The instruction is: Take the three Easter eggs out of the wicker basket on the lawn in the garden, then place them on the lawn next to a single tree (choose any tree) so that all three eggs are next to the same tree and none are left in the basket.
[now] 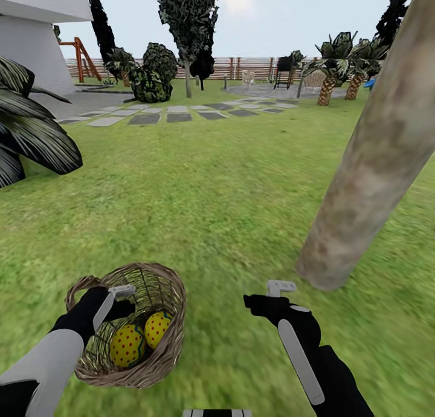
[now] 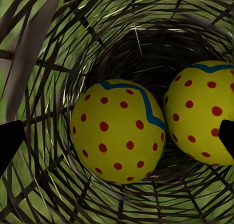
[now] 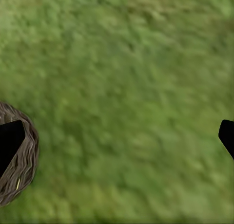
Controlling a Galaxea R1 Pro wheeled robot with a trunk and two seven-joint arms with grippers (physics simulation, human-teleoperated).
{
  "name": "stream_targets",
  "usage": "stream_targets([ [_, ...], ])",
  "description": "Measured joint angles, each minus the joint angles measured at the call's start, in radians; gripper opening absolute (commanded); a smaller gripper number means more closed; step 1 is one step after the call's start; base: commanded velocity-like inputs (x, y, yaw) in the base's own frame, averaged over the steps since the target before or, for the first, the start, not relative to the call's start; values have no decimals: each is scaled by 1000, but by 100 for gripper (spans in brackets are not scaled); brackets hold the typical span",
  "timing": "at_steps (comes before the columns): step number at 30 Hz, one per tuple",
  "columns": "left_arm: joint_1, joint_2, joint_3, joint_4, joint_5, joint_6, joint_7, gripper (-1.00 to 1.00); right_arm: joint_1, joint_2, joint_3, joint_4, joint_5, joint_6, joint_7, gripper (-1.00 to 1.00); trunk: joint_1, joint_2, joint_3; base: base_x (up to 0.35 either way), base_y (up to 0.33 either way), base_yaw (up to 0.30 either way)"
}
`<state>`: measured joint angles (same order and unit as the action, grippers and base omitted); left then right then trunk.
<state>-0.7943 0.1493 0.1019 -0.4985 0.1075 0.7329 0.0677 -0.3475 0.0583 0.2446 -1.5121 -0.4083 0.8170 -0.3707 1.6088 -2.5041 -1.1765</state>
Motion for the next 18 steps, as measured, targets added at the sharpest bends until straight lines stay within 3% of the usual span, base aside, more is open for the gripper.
stream_targets([
  [6, 0, -1, 0, 1, 0, 0, -2, 100, 0, -1, -1, 0, 0, 1, 0, 100, 0, 0, 0, 0, 0, 0],
  [14, -1, -1, -3, 1, 2, 3, -1, 100, 0, -3, -2, 0, 1, 0, 0, 100, 4, -2, -31, 0, 0, 0],
  [18, -2, -1, -3, 1, 3, 3, 0, 100, 0, -3, -2, 0, 1, 1, -1, 100, 4, -2, -31, 0, 0, 0],
])
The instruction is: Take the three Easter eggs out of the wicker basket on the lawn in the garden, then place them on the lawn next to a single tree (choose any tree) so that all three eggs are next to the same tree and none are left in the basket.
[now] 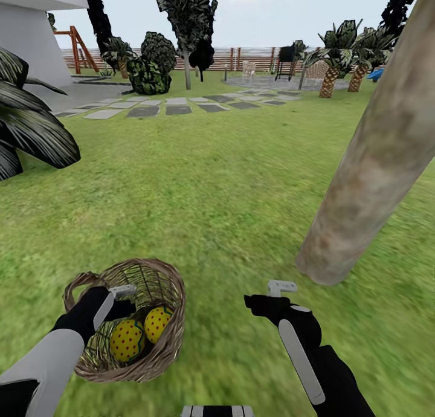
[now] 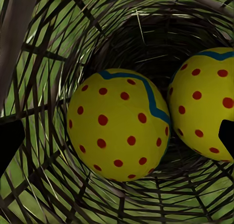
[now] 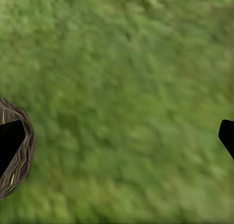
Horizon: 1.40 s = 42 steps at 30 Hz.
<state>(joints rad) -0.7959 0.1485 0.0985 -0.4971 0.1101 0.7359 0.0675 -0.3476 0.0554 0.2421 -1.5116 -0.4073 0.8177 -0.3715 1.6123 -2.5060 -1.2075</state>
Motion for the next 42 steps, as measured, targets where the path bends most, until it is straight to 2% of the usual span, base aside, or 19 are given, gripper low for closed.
stream_targets([
  [4, 0, 0, 0, -1, 0, 0, 0, 100, 0, 0, 0, 0, 0, 2, 0, 100, 0, 0, 0, 0, 0, 0],
  [38, 0, 8, -2, -1, -1, -13, 2, 100, 0, -3, -4, 0, 1, -4, 1, 100, 15, -8, -131, 0, 0, 0],
  [42, 0, 5, -3, -2, -2, -13, 2, 100, 0, -3, -5, 0, 1, -4, 1, 100, 15, -8, -132, 0, 0, 0],
])
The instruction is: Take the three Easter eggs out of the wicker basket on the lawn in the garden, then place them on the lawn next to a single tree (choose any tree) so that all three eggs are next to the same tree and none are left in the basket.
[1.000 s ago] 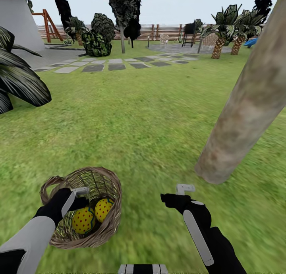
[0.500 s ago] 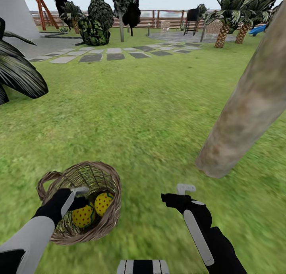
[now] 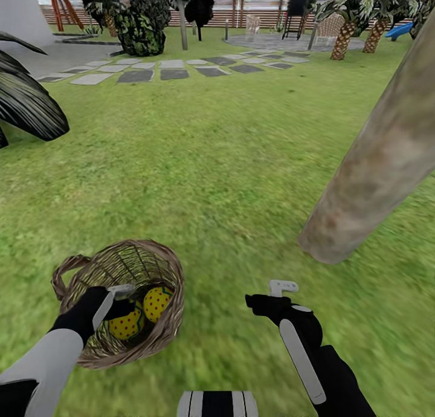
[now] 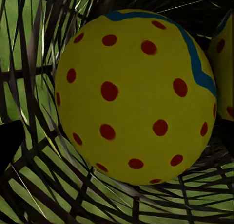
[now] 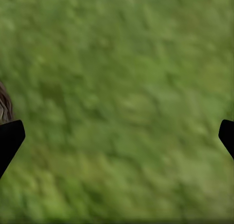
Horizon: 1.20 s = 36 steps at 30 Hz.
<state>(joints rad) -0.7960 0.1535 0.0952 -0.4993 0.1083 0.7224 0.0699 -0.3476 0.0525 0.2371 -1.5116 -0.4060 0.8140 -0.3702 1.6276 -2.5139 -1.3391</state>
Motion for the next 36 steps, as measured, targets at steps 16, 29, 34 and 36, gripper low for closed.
stream_targets([
  [16, 1, -2, -5, -1, -4, 0, -11, 100, 0, 0, 0, 0, 0, 0, 0, 100, 0, 0, 0, 0, 0, 0],
  [29, 4, 3, -5, -39, -3, 1, -15, 100, 0, 0, 0, 0, -1, 0, 0, 100, 1, -1, -11, 0, 0, 0],
  [34, 5, 2, -5, -49, -3, 1, -13, 100, 0, 0, 0, 0, -1, 0, 0, 100, 1, -1, -12, 0, 0, 0],
  [36, 6, 1, -5, -50, -4, 1, -12, 100, 0, 0, 0, 0, -1, 0, 0, 100, 1, -1, -12, 0, 0, 0],
])
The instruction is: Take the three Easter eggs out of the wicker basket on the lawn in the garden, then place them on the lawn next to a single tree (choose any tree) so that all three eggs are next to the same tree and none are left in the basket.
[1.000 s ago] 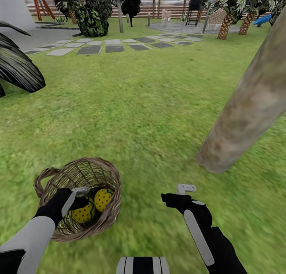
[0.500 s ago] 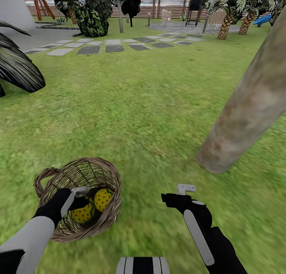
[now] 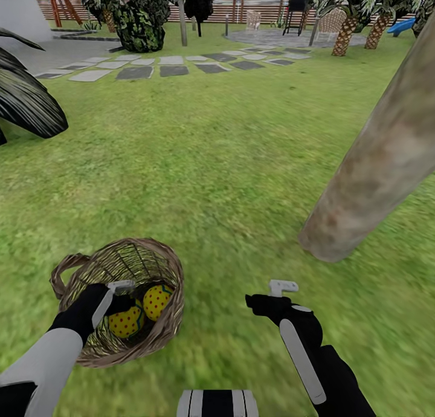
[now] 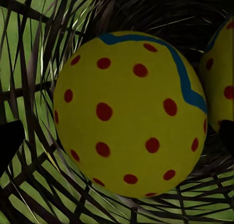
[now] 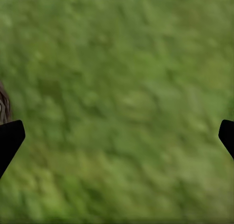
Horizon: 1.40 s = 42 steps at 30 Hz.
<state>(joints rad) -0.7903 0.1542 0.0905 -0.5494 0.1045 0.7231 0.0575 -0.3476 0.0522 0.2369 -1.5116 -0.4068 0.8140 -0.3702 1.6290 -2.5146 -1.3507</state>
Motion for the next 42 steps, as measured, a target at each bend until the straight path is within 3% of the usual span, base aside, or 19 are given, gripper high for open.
stream_targets([
  [3, 0, -2, 0, -2, 0, -1, 0, 100, 0, 0, 0, 0, 0, 0, 0, 100, 0, 0, 0, 0, 0, 0],
  [11, 0, -4, 0, -7, 0, -1, -1, 100, 0, 0, 0, 0, 0, 0, 0, 100, 4, -2, -31, 0, 0, 0],
  [42, 0, -5, 2, -34, 0, -1, 2, 100, 0, 0, 0, 0, 0, 0, 0, 100, 5, -3, -43, 0, 0, 0],
])
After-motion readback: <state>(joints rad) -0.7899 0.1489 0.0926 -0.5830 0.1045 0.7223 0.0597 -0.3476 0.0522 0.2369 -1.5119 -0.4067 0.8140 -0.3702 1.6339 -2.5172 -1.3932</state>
